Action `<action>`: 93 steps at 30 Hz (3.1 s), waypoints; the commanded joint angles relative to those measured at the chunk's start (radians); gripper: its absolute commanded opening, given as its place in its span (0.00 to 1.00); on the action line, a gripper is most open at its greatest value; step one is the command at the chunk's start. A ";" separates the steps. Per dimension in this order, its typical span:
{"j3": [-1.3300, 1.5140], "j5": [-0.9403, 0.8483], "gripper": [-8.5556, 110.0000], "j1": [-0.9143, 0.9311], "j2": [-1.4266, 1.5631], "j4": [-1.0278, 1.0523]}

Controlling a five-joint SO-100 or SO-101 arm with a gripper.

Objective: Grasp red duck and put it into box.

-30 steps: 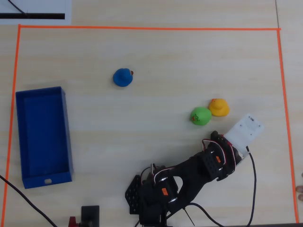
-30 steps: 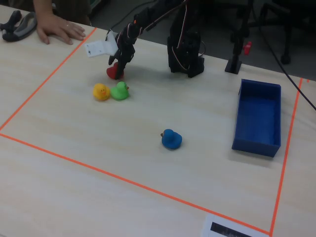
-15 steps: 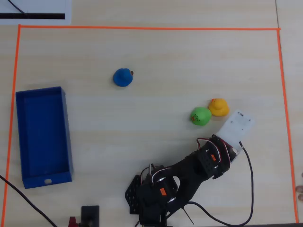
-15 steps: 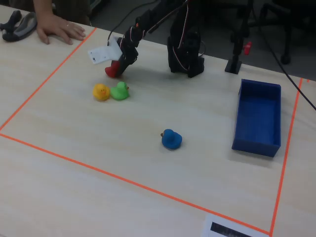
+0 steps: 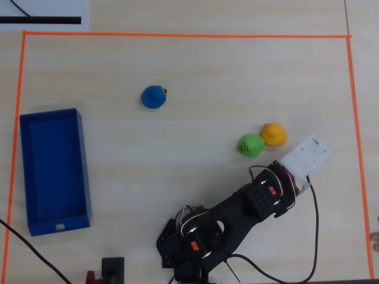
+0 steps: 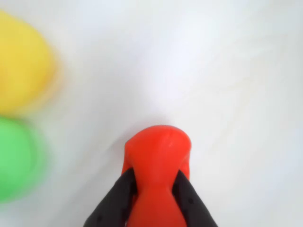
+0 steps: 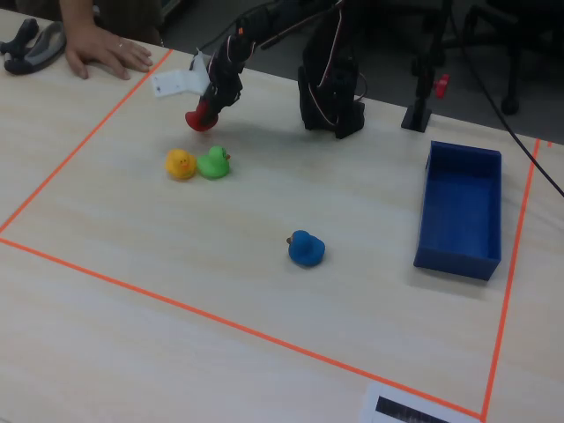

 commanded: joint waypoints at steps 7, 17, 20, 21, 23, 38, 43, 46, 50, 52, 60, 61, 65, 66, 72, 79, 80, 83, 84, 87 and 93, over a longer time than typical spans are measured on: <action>-0.555 0.706 0.07 -0.545 0.302 0.525; -0.776 1.164 0.07 -1.282 0.130 0.716; -0.767 1.207 0.07 -1.502 0.069 0.686; -0.769 1.230 0.07 -1.571 0.046 0.670; -0.790 1.275 0.07 -1.695 -0.017 0.646; -0.900 1.278 0.07 -2.026 -0.307 0.489; -0.867 1.261 0.08 -2.060 -0.371 0.425; -0.899 1.181 0.20 -2.062 -0.454 0.515; -0.793 1.071 0.36 -2.046 -0.465 0.509; -0.741 1.066 0.38 -2.029 -0.430 0.482; -0.764 1.043 0.07 -1.792 -0.071 0.486; -0.773 1.025 0.07 -1.741 -0.020 0.485; -0.624 0.857 0.07 -1.572 0.216 0.420; -0.520 0.793 0.07 -1.542 0.307 0.367; 0.175 0.552 0.07 -1.351 0.822 0.014; 0.505 0.555 0.07 -1.261 1.152 0.101; 0.535 0.555 0.07 -1.250 1.180 0.112; 0.617 0.557 0.07 -1.207 1.189 0.135; 0.647 0.546 0.07 -1.189 1.189 0.137; 0.698 0.483 0.07 -1.154 1.190 0.249; 0.698 0.388 0.07 -1.147 1.190 0.621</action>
